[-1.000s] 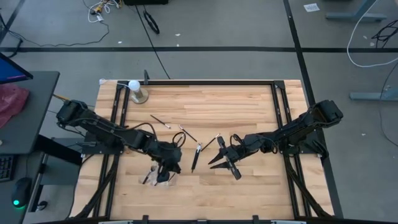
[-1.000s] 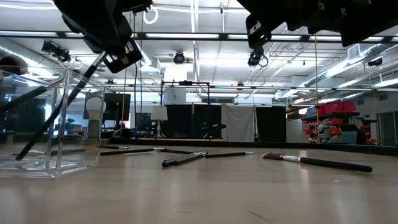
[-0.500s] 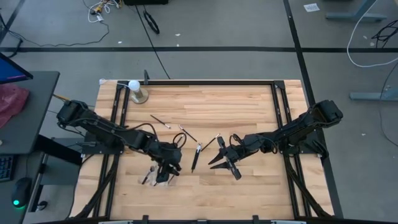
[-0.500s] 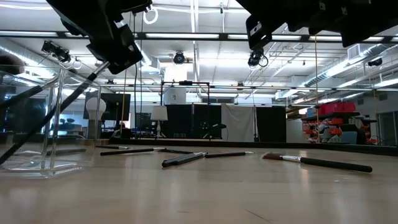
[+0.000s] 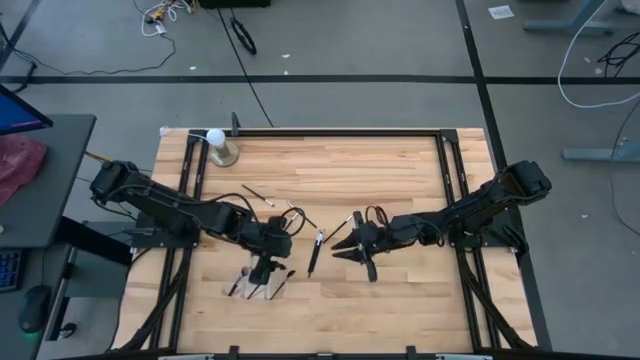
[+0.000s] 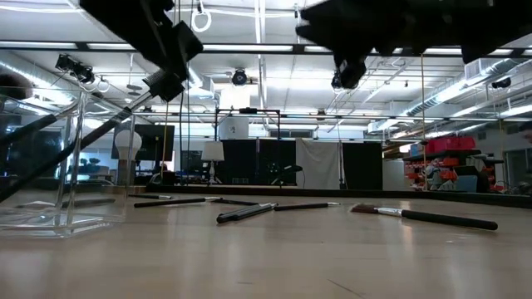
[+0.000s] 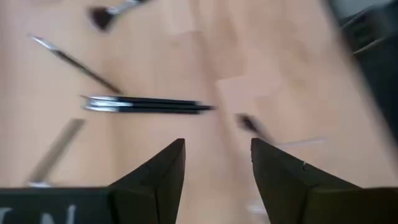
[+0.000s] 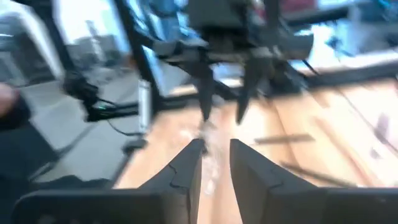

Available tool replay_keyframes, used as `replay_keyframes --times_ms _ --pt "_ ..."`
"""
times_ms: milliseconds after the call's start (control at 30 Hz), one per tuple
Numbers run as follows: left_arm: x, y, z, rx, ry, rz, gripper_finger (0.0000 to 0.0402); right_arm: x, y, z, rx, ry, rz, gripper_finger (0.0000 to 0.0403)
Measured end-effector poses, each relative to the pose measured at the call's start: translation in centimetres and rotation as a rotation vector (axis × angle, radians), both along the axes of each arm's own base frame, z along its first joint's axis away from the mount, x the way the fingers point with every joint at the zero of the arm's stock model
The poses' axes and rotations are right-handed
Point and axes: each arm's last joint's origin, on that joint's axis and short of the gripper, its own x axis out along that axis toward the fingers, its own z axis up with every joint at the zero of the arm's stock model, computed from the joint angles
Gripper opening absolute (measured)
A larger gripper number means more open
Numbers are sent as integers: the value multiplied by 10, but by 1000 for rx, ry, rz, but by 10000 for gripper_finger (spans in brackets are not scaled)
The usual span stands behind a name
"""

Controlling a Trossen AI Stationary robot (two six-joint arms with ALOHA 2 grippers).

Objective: Put items in baskets/containers
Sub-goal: Put the black highlighter brush into the transparent organizer

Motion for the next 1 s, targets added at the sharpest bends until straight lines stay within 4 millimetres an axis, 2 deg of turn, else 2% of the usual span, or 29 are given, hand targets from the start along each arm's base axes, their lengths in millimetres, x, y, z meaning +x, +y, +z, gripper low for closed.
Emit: replay_keyframes --times_ms 100,200,367,533,733,1000 --pt "1 6 -10 109 -54 35 179 -1 8 -7 -4 119 -33 110" --pt "7 18 -22 145 -158 126 177 -3 19 -10 -37 238 -95 138" --pt "14 41 -37 85 -359 251 177 -16 32 -19 -96 443 -280 183" --pt "10 56 -51 -5 -478 359 177 -37 34 -42 -63 619 -449 203" --pt "1 53 -62 -73 -552 373 177 -49 44 -69 -54 740 -506 200" --pt "-3 40 -65 -78 -557 317 177 -46 48 -107 -128 783 -585 188"
